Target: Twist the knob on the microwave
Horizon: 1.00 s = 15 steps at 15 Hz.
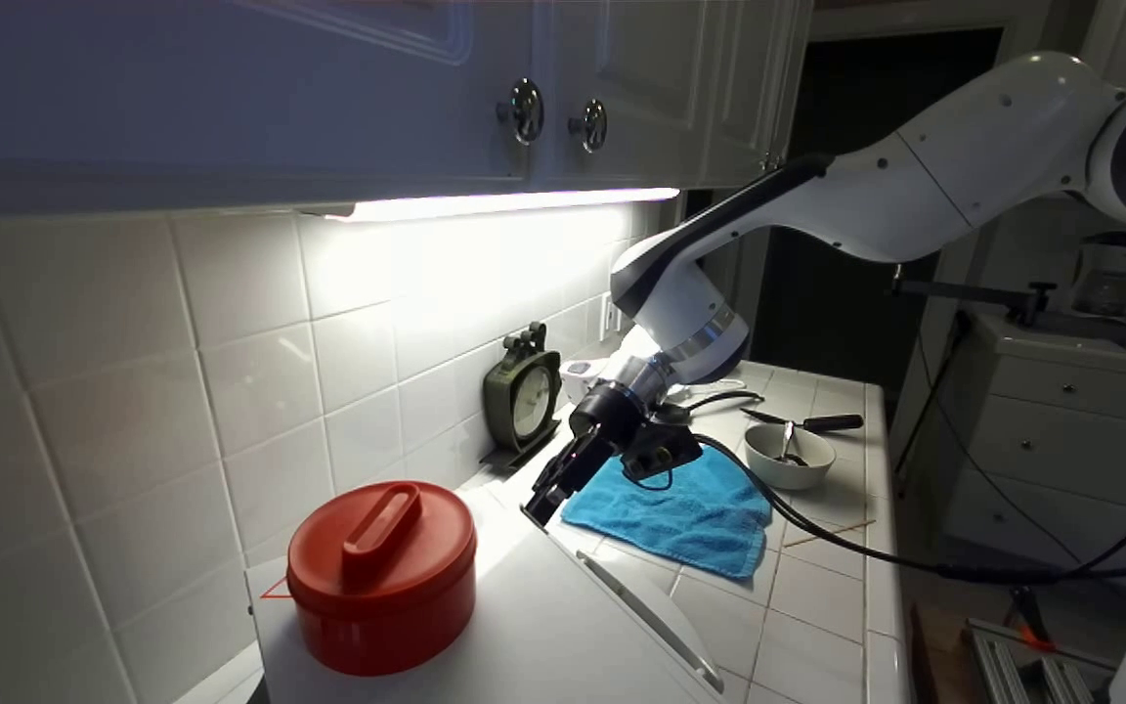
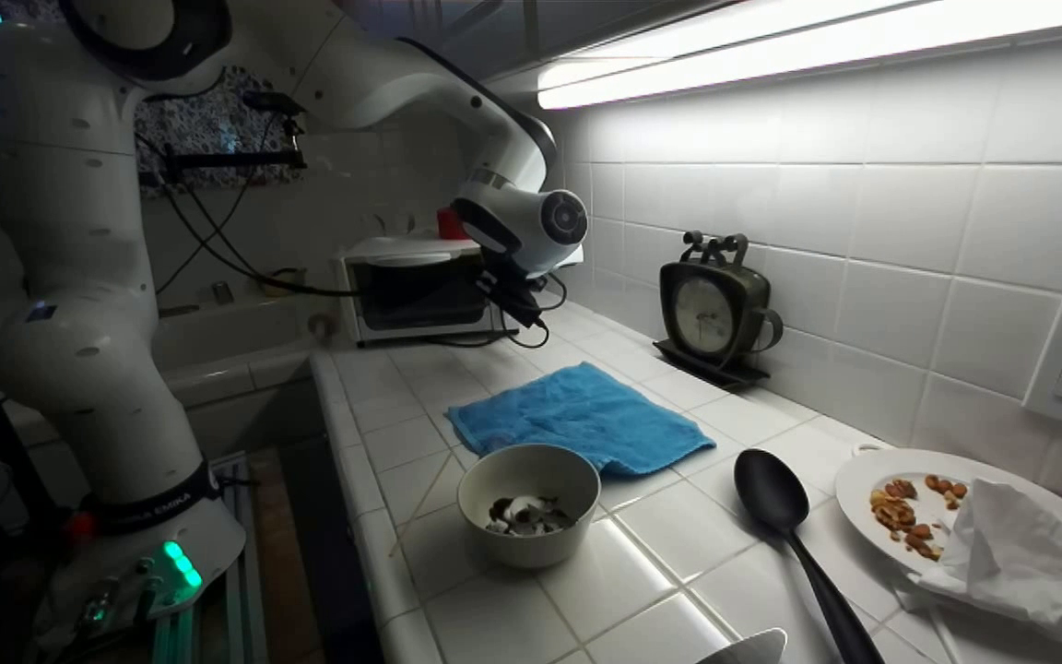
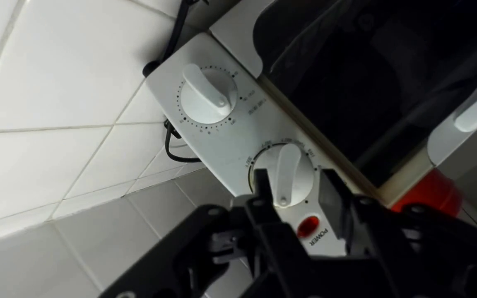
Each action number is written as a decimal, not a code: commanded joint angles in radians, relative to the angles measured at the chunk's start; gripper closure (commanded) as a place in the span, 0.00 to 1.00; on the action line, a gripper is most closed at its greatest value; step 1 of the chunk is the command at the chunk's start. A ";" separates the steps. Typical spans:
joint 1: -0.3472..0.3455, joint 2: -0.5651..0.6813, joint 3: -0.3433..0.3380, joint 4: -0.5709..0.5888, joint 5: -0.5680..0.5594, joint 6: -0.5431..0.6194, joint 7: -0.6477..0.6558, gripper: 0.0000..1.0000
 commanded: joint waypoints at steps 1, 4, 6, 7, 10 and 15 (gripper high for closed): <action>-0.016 0.041 0.017 0.054 -0.011 -0.023 0.027 0.45; -0.016 0.056 0.021 0.071 -0.010 -0.026 0.031 0.54; -0.017 0.067 0.024 0.083 -0.010 -0.031 0.037 0.61; -0.018 0.070 0.025 0.088 -0.009 -0.031 0.038 0.66; -0.018 0.075 0.027 0.099 -0.009 -0.041 0.041 0.87; -0.002 0.048 0.026 0.074 -0.044 -0.004 0.019 0.97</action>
